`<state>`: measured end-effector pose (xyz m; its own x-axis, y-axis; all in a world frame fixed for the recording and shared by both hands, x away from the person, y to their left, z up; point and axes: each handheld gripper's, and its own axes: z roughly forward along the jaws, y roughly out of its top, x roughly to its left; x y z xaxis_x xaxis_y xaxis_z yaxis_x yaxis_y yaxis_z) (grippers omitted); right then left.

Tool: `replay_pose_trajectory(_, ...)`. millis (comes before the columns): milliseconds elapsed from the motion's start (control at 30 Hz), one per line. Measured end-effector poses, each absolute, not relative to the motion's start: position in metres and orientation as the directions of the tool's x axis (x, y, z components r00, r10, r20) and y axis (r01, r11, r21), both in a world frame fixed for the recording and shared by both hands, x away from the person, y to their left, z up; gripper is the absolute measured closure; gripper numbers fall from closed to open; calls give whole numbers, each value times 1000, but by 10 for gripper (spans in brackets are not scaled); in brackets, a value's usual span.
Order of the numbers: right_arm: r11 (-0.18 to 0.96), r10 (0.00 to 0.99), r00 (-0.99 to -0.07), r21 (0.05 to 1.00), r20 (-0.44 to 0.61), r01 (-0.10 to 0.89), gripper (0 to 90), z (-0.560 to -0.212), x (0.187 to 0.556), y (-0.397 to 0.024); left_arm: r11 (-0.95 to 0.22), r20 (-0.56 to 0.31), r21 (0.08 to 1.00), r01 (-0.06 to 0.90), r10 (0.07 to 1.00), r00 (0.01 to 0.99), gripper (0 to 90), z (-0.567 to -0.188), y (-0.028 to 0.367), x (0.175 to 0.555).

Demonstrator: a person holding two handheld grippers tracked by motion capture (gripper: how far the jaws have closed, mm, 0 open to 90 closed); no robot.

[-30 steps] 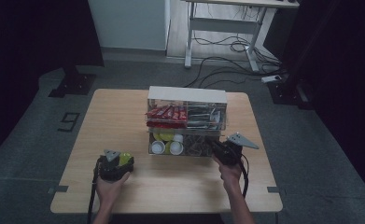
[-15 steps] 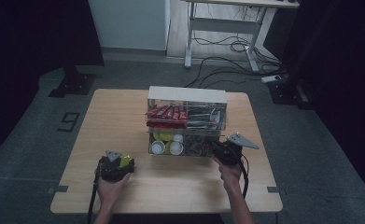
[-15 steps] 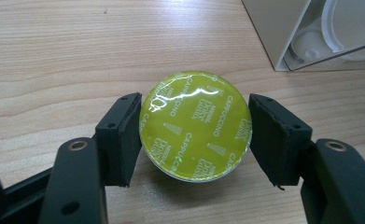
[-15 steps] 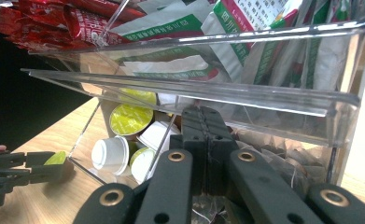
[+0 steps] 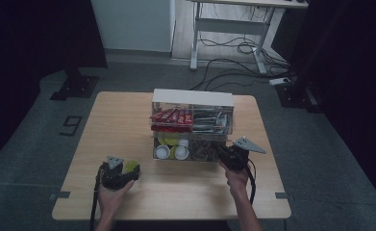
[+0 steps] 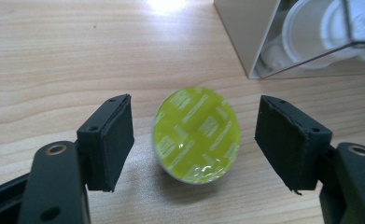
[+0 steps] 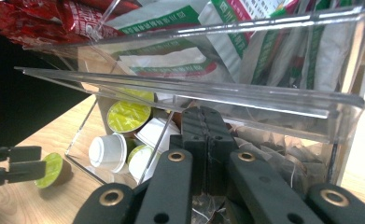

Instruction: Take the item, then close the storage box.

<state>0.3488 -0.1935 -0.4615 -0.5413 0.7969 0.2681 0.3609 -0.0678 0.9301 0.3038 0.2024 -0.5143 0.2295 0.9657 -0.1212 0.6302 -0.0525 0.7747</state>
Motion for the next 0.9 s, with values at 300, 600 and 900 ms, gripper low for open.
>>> replay_pose_trajectory(300,-65,799,-539,929,268,365,890,-463,348,-194,-48,-131,784,619,962,240,286,-507,204,298)
replay_pose_trajectory(600,-70,798,-539,928,271,365,890,-462,348,-195,-63,-119,780,623,962,247,293,-508,214,289)
replay_pose_trajectory(900,-73,799,-535,928,273,364,890,-461,345,-195,-48,-137,788,613,958,251,296,-511,226,276)
